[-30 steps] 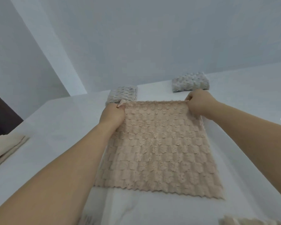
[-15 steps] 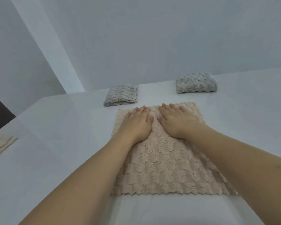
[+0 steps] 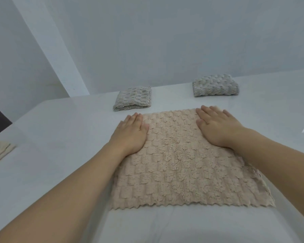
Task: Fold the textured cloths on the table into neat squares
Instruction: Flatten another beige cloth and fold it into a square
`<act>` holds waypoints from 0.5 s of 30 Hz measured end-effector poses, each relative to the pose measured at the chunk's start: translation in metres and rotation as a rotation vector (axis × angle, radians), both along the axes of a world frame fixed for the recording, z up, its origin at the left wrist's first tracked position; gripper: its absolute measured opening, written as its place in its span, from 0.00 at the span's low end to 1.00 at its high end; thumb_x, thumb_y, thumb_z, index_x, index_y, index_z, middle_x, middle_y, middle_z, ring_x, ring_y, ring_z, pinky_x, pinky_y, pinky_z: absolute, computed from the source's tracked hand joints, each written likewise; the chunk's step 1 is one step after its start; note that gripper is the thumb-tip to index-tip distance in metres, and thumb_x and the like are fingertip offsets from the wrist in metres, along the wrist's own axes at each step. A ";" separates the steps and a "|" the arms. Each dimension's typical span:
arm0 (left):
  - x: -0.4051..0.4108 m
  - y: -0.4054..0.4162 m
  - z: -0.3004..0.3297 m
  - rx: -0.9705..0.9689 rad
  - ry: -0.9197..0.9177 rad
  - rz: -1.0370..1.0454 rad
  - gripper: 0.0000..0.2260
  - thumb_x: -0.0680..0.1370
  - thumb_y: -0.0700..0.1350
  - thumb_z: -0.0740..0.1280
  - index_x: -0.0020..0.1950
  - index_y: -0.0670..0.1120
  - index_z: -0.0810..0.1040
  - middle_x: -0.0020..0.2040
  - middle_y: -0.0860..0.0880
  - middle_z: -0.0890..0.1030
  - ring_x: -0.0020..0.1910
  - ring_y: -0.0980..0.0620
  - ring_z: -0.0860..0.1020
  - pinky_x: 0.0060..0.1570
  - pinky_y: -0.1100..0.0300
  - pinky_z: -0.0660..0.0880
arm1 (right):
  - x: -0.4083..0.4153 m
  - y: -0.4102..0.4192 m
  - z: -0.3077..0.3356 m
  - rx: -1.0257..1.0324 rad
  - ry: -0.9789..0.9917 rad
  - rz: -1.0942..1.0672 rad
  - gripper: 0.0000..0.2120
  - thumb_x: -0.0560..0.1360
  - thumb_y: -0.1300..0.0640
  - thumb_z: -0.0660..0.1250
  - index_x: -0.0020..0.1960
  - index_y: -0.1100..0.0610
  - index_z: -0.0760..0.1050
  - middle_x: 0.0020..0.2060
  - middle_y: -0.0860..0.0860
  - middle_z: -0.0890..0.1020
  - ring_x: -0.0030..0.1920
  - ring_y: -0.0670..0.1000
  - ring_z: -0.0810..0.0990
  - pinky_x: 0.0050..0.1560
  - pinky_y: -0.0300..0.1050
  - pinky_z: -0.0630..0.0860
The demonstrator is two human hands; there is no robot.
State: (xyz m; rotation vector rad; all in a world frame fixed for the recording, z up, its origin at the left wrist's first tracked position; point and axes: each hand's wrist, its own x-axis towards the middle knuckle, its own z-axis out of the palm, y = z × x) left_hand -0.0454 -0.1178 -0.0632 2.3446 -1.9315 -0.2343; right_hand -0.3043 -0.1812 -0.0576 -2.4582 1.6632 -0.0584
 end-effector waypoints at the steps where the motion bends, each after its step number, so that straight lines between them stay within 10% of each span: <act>1: 0.000 0.001 0.001 0.012 -0.012 0.002 0.27 0.84 0.57 0.43 0.81 0.48 0.46 0.81 0.52 0.44 0.80 0.52 0.43 0.77 0.52 0.41 | 0.000 0.000 0.000 0.002 0.008 -0.005 0.27 0.82 0.45 0.39 0.79 0.48 0.43 0.79 0.45 0.44 0.78 0.48 0.41 0.77 0.53 0.40; 15: -0.066 0.041 0.000 -0.026 -0.007 -0.089 0.26 0.84 0.54 0.43 0.81 0.48 0.46 0.81 0.51 0.44 0.80 0.52 0.42 0.77 0.48 0.40 | 0.027 0.066 0.001 -0.013 -0.024 0.024 0.27 0.83 0.46 0.39 0.80 0.52 0.44 0.79 0.48 0.44 0.78 0.50 0.43 0.77 0.52 0.40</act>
